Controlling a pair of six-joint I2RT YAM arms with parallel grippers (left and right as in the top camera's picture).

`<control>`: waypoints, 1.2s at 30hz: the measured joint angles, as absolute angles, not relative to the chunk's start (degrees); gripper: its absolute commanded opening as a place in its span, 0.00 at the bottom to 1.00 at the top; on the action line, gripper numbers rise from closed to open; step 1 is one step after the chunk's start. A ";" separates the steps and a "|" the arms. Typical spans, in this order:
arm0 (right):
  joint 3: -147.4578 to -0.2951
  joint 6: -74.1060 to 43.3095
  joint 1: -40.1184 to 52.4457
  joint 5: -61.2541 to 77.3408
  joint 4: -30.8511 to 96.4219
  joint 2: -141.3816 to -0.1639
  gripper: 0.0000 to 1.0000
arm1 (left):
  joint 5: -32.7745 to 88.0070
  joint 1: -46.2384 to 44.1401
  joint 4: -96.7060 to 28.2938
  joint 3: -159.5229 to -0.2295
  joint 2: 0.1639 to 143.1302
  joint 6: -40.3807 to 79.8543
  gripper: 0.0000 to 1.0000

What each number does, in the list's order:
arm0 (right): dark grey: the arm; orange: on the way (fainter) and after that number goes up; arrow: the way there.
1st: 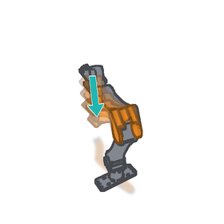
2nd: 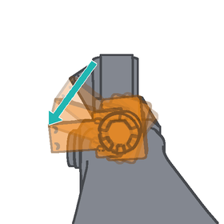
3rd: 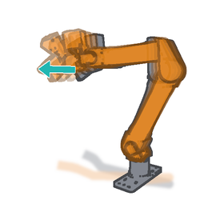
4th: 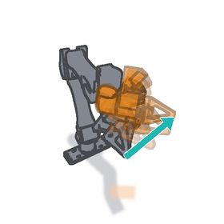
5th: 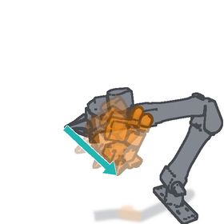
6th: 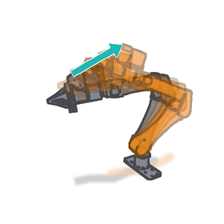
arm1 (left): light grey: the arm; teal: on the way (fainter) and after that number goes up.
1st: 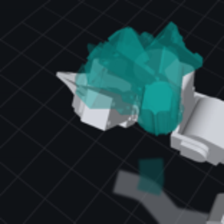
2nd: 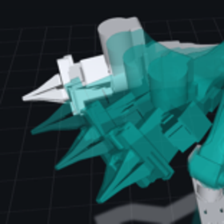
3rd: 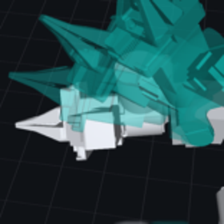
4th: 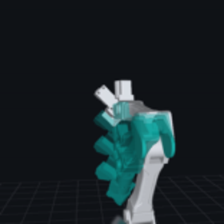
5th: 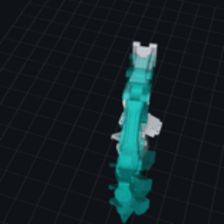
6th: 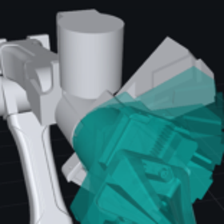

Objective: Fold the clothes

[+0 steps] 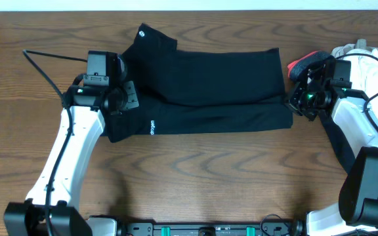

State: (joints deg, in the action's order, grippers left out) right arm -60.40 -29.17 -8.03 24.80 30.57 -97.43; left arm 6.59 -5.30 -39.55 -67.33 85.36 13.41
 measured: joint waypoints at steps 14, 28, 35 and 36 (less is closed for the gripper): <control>-60.40 -29.76 -8.05 23.22 29.89 -97.45 0.60 | 4.01 -5.26 -38.20 -67.46 87.13 11.77 0.76; -60.42 -21.71 -8.23 23.31 39.44 -97.45 0.61 | 5.13 -0.43 -58.65 -72.38 87.11 12.67 0.81; -60.42 -18.52 -6.85 23.64 44.38 -97.45 0.60 | 7.35 -0.45 -54.78 -63.99 87.11 13.93 0.75; -60.42 -18.31 -6.66 23.68 44.75 -97.45 0.60 | 7.38 -0.45 -52.58 -61.89 87.11 14.22 0.70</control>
